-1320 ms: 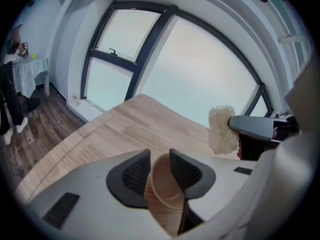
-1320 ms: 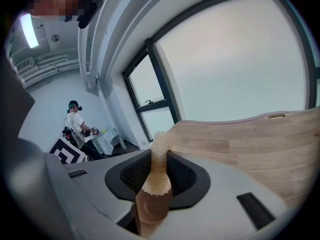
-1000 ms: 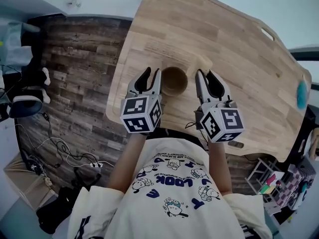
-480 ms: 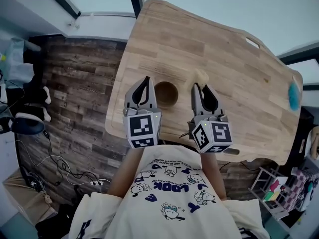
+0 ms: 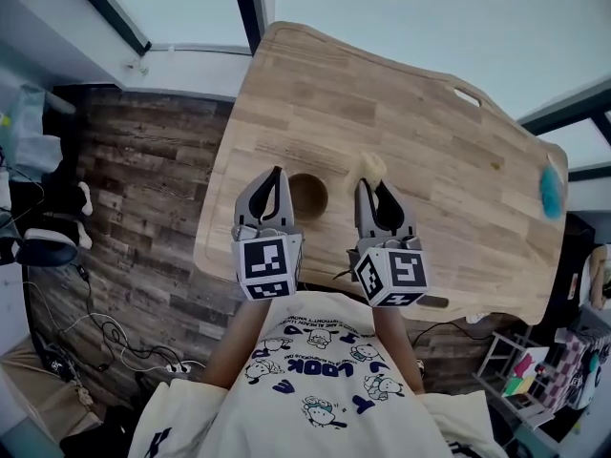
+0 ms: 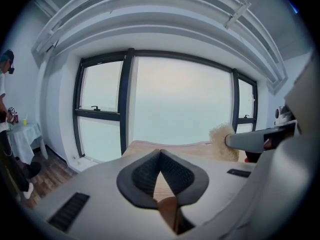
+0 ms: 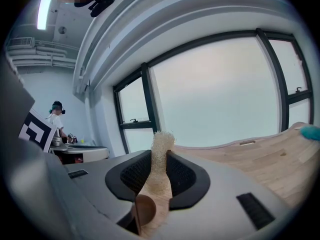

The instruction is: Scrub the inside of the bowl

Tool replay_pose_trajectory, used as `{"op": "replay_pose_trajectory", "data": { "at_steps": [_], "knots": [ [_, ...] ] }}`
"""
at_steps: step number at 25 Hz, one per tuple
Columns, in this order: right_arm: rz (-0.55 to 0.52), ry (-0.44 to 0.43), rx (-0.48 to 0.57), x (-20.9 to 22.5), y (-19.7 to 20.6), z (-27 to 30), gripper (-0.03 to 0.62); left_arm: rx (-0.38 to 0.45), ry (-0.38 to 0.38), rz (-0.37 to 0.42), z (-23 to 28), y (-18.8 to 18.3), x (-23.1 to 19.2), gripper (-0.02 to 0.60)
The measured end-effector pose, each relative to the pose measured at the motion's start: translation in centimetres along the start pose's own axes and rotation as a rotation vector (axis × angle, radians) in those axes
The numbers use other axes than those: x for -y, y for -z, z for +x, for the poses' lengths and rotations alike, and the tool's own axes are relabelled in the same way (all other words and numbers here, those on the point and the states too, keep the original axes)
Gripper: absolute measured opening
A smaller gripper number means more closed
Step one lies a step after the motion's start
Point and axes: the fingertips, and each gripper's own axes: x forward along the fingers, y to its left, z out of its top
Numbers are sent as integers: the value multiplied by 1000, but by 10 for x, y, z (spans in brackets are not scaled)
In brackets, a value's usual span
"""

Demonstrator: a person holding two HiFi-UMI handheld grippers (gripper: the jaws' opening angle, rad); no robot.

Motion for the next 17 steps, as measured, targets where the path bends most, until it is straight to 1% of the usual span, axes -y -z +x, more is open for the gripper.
{"op": "replay_pose_trajectory", "data": {
  "at_steps": [8,17],
  "knots": [
    [10,-2,-20,0,5,-1,101,7,34,-11,4,-4,15,19],
    [6,-10,-21,3,7,1,101,2,44,-12,10,-1,24,18]
  ]
}}
